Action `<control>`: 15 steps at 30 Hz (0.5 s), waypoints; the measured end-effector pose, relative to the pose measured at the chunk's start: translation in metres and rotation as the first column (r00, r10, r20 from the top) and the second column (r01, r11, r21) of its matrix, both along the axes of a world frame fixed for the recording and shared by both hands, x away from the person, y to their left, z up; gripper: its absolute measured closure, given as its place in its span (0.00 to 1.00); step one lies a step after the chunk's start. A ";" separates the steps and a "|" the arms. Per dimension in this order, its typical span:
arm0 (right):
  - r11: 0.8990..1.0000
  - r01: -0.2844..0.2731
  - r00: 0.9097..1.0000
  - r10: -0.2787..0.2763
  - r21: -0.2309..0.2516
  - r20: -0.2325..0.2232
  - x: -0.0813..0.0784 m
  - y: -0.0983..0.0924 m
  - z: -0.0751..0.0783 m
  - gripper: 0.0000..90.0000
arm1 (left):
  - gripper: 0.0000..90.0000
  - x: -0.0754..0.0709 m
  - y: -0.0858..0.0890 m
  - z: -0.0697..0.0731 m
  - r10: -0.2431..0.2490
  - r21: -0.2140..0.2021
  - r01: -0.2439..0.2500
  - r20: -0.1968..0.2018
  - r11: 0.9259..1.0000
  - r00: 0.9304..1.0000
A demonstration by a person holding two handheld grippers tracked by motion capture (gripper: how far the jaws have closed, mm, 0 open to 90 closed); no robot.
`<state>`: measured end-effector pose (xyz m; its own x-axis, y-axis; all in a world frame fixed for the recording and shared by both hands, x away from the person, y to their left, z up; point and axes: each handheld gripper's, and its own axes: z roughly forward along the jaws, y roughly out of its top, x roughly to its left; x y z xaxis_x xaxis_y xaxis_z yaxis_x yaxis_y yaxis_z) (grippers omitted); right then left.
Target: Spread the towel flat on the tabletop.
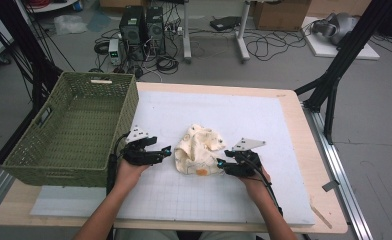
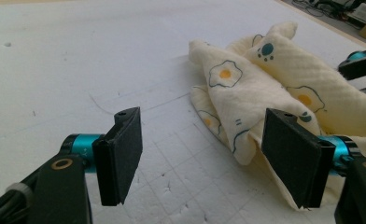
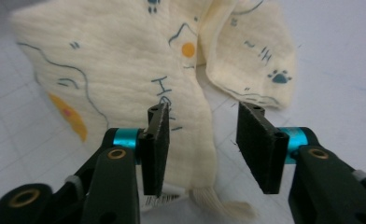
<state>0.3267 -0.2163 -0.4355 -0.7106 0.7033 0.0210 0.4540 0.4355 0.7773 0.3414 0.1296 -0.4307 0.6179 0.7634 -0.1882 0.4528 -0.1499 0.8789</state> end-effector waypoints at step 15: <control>0.990 -0.031 0.997 0.021 -0.137 -0.072 -0.021 -0.026 0.002 1.00 | 0.35 0.000 0.001 0.000 -0.001 0.013 0.001 -0.002 1.000 1.000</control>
<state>0.3053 -0.2427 -0.4330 -0.7289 0.6841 -0.0243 0.4926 0.5488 0.6754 0.3419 0.1305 -0.4308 0.6185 0.7650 -0.1796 0.4542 -0.1616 0.8761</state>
